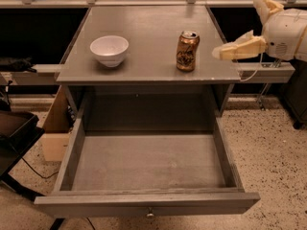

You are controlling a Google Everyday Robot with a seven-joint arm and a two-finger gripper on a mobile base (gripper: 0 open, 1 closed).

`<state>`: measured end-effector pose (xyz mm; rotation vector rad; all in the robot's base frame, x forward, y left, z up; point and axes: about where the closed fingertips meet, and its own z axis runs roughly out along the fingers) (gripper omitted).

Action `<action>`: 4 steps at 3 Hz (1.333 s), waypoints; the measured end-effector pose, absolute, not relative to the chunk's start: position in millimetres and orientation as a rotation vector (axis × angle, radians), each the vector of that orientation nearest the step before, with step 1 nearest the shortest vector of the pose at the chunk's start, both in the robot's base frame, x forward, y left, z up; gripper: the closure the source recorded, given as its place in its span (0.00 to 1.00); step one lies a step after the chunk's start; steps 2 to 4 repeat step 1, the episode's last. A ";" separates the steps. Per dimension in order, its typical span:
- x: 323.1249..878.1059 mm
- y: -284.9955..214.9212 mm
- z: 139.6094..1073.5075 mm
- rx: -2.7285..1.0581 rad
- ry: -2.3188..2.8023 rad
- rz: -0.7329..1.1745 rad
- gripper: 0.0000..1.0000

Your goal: Pick orange can from top drawer and place on counter

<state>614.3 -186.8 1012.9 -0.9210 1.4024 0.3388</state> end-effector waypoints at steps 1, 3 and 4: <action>614.3 -186.8 1012.9 -0.921 1.402 0.339 0.00; 614.3 -186.8 1012.9 -0.921 1.402 0.339 0.00; 614.3 -186.8 1012.9 -0.921 1.402 0.339 0.00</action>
Offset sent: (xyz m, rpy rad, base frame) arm 0.0000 0.0000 0.0000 0.0000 0.0000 0.0000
